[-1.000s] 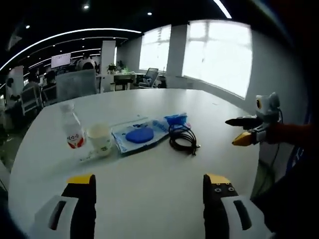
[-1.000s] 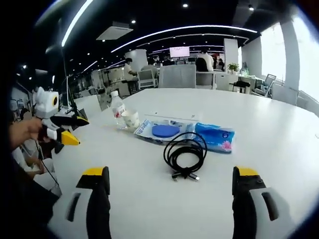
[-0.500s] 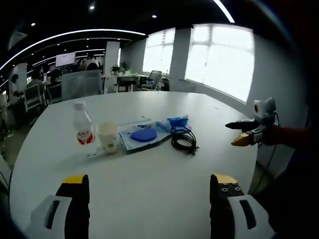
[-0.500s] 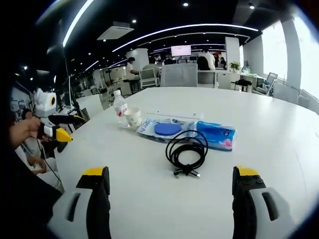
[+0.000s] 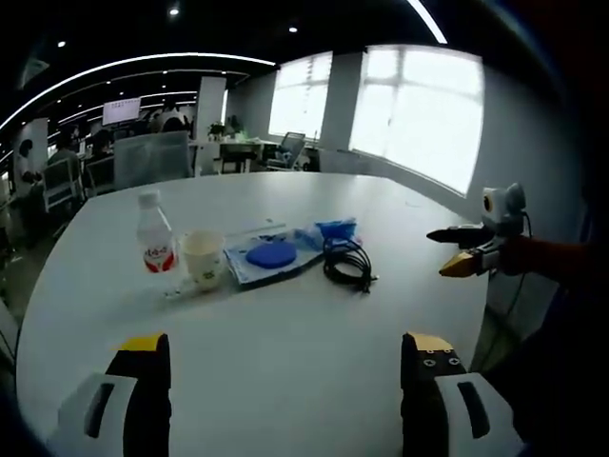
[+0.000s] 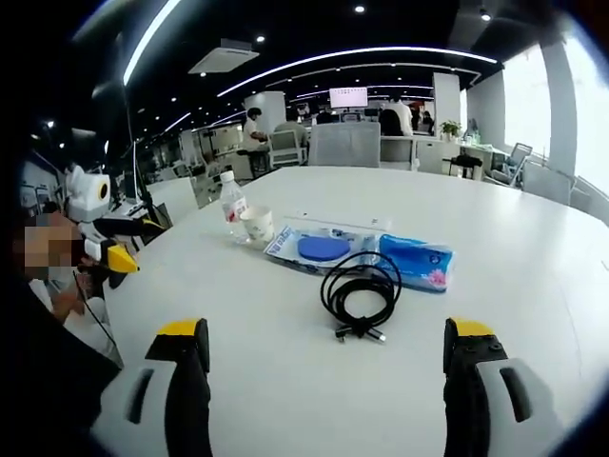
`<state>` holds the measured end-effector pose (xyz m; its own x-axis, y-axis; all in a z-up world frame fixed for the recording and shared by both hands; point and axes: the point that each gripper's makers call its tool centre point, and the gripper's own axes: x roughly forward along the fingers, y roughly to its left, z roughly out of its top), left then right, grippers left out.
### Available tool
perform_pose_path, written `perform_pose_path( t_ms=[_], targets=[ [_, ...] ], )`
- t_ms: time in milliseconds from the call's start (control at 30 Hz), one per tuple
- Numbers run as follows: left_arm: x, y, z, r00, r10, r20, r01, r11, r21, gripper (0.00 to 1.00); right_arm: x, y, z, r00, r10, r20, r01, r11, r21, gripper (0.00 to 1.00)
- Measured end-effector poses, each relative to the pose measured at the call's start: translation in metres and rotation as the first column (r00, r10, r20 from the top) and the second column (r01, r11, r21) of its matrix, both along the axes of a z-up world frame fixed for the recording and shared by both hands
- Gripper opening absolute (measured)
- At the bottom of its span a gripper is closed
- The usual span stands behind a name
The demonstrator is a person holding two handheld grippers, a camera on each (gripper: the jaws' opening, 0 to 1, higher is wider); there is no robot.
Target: Arrange the tabletop items into an orderly group along one side of the table until the central work area is clear of visible clutter.
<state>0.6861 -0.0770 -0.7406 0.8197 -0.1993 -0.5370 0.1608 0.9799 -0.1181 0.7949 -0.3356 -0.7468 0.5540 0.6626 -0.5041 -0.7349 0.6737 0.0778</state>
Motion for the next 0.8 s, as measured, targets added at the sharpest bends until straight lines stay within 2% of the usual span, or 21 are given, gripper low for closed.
perform_pose_path(
  t_ms=[267, 667, 800],
  targets=[
    [0.0007, -0.0031, -0.0047, 1.000, -0.013, -0.011, 0.013, 1.000, -0.001, 1.00, -0.0030, -0.0035, 0.0069, 1.000, -0.013, 0.008, 0.013, 1.000, 0.001, 1.00],
    [0.0078, 0.0000, 0.0025, 1.000, 0.003, 0.019, -0.003, 1.000, 0.002, 0.99, -0.0072, -0.0060, 0.0055, 1.000, -0.014, -0.005, 0.014, 1.000, 0.003, 1.00],
    [0.0045, -0.0007, -0.0025, 1.000, -0.002, -0.007, 0.002, 1.000, 0.001, 0.99, -0.0056, -0.0065, 0.0044, 1.000, -0.013, -0.007, 0.013, 1.000, -0.001, 1.00]
  ],
)
